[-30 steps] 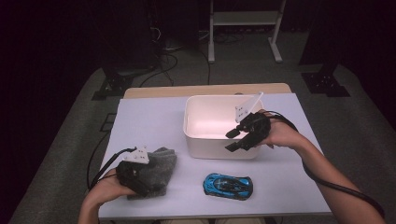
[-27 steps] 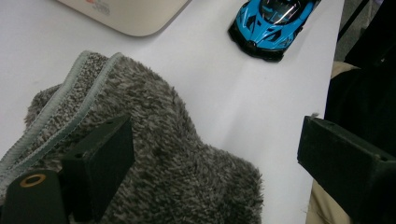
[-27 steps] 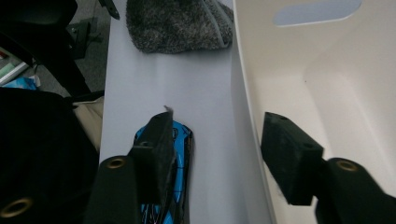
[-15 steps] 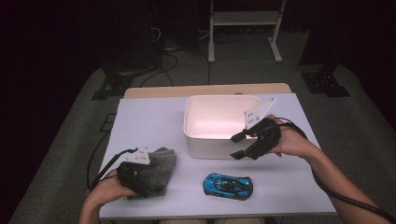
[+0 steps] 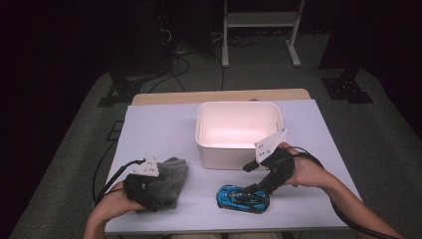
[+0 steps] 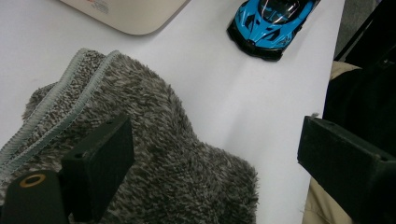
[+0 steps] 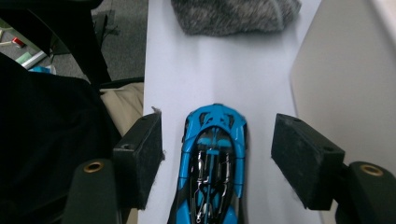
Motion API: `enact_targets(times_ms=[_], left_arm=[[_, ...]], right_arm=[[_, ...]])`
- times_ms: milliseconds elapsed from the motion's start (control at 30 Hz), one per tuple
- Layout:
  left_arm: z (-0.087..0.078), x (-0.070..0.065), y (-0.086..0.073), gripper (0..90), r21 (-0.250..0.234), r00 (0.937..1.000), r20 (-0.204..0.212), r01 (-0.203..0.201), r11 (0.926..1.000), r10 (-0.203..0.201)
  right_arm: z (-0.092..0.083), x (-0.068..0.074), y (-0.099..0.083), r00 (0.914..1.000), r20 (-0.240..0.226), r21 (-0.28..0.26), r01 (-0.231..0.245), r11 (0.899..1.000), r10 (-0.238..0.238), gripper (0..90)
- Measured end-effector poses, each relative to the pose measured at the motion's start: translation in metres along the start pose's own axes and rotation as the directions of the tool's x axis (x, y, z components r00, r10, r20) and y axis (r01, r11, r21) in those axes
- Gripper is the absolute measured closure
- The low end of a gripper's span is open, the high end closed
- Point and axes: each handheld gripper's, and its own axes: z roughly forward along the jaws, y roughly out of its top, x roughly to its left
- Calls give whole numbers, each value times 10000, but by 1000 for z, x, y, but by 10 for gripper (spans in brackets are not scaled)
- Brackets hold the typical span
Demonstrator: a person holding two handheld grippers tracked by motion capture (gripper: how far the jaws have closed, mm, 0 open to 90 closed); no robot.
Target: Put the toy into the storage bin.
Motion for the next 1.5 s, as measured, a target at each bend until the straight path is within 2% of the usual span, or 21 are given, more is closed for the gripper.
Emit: enact_targets(times_ms=[233, 333, 800, 1133, 1367, 1500], left_arm=[[0, 1, -1, 98, 56, 10000, -44, 49, 10000, -49], [0, 1, -1, 98, 63, 10000, -49, 53, 10000, -53], [1, 1, -2, 98, 85, 10000, -5, 6, 10000, -6], [0, 1, -2, 98, 65, 10000, 23, 30, 10000, -30], [1, 1, -3, 98, 102, 10000, 52, 23, 9999, -24], [2, 0, -3, 98, 146, 10000, 78, 27, 9999, -28]], right_arm=[[23, 0, -17, 9993, -74, 281, -362, 9990, 364, 282], [33, 1, -21, 9993, -89, 417, -365, 9985, 369, 267], [68, 2, -39, 9975, 254, 680, -675, 9954, 659, 219], [88, 3, -46, 9966, 643, 962, -572, 9937, 512, 199], [99, 5, -54, 9950, 939, 972, -430, 9943, 339, 197], [99, 7, -57, 9938, 1090, 788, -310, 9964, 223, 206]])
